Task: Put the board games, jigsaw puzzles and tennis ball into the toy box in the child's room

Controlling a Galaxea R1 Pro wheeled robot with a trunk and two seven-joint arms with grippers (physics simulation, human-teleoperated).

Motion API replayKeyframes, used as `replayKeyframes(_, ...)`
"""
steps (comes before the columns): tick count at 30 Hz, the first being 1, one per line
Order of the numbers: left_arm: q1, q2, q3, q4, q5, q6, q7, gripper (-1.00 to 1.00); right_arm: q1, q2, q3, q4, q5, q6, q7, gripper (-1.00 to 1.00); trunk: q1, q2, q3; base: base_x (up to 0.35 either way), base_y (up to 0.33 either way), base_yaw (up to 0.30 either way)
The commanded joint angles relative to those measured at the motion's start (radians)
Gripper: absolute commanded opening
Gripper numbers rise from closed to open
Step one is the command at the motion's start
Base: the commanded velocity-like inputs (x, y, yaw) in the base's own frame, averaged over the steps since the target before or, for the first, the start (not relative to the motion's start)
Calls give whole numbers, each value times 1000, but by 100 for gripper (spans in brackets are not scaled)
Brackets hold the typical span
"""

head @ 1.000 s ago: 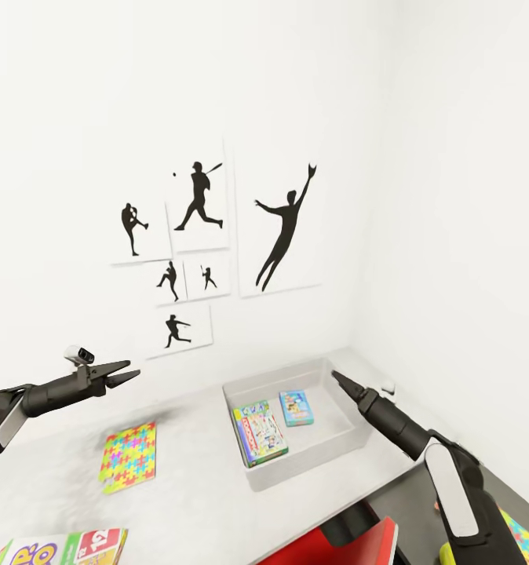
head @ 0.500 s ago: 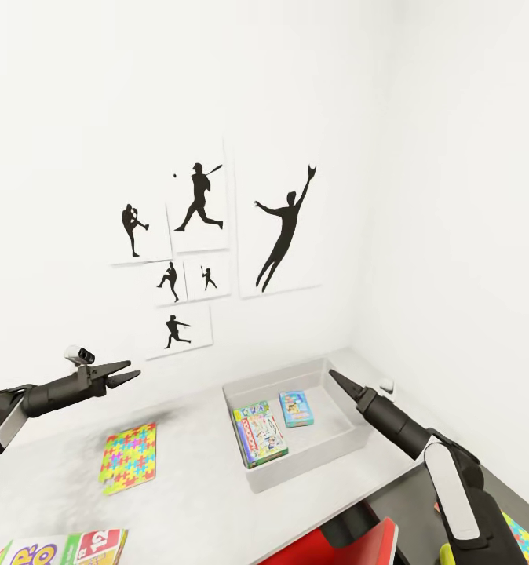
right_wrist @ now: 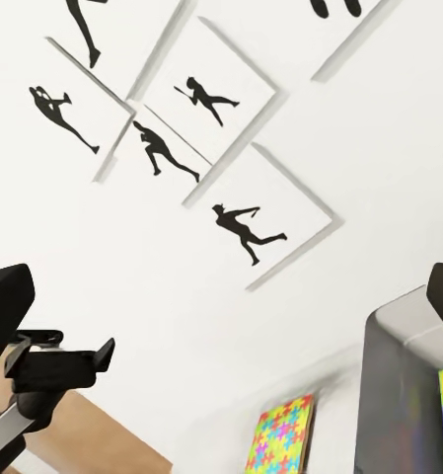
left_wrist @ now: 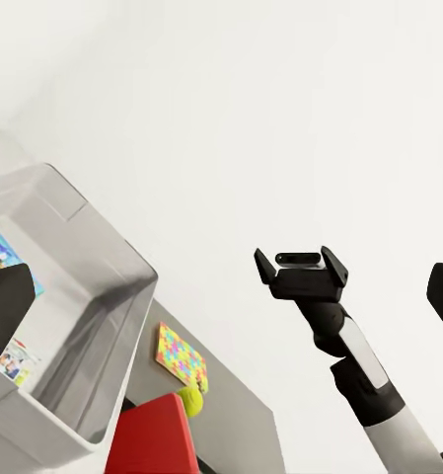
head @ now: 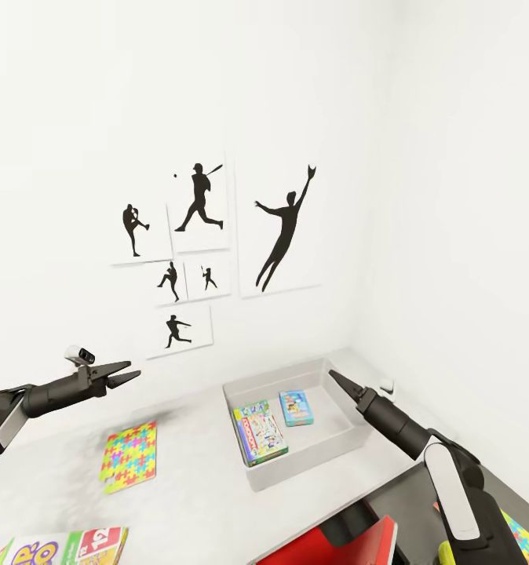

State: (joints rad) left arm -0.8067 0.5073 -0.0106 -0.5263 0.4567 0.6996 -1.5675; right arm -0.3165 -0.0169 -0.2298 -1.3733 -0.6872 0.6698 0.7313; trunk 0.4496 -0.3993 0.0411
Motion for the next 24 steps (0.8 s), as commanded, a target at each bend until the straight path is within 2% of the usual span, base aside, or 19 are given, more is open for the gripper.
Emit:
replayKeyframes(1,0,0,-1,0,1,11,-3,100,-1,0,-1,1,-5,7,1,100,0,-1,0,-9,0,5)
replayKeyframes(11,0,-1,-1,0,0,11,-3,100,0,1,0,7,-3,5,-1,100,0,-1,7,-107,33,143)
replayKeyframes(24,0,0,0,0,0,12,-3,100,0,1,-2,16,-2,5,-3,100,0,-1,21,-198,193,211)
